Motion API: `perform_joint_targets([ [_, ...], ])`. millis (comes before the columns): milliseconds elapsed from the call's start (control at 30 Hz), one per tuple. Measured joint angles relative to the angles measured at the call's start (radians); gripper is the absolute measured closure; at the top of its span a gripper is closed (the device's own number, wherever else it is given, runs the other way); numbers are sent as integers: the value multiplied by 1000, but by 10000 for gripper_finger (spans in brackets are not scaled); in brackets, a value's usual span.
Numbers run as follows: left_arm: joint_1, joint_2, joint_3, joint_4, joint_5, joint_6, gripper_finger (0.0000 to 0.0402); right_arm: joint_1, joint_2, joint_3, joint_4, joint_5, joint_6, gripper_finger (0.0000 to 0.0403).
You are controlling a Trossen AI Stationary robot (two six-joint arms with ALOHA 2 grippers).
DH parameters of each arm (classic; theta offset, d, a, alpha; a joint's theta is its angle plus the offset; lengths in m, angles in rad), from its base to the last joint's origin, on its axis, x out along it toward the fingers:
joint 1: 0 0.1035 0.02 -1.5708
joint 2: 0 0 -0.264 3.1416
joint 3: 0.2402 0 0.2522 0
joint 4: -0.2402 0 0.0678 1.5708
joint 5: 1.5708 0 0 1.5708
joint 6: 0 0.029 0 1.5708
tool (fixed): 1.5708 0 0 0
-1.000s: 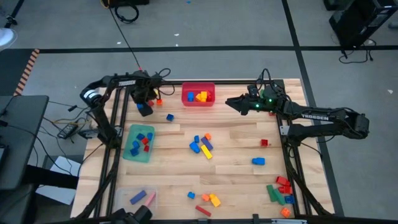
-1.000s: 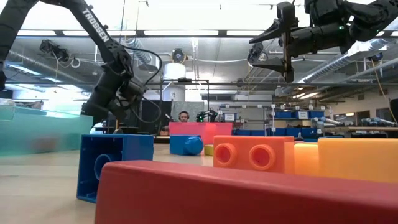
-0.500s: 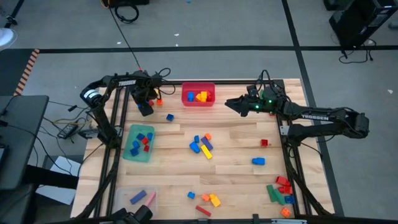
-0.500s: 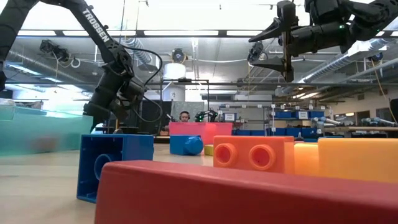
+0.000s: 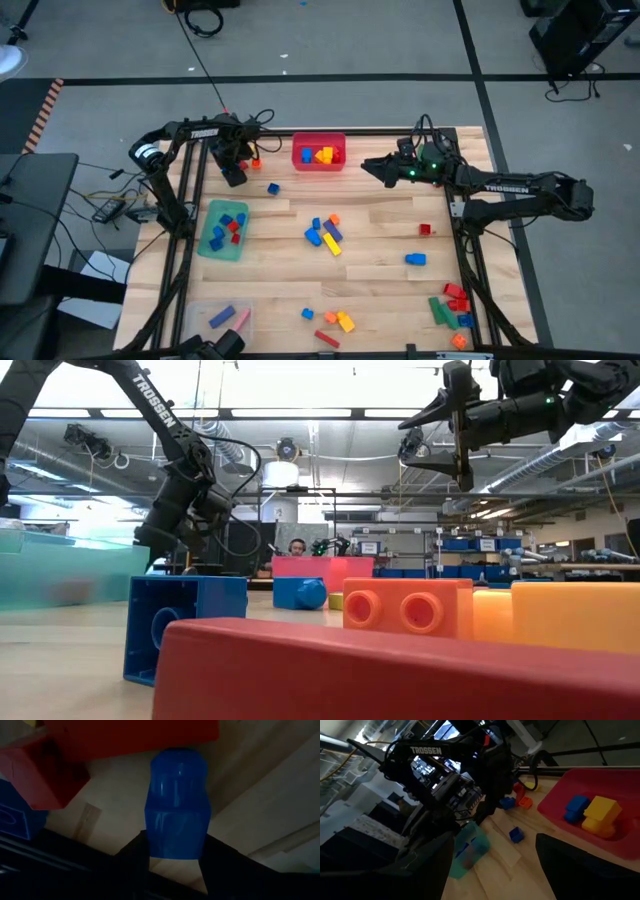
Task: Sort blocks by size
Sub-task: Put the blue 1 studded building block into the red bin
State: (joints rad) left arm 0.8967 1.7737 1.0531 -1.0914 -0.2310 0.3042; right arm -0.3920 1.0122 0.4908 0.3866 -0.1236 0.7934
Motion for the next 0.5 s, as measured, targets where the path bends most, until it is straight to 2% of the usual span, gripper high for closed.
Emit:
perform_joint_targets([
  [267, 0, -8, 0, -38, 6, -54, 252, 14, 0, 0, 0, 36, 0, 108],
  [500, 0, -111, 0, -43, 36, -111, 247, 13, 0, 0, 0, 38, -2, 108],
])
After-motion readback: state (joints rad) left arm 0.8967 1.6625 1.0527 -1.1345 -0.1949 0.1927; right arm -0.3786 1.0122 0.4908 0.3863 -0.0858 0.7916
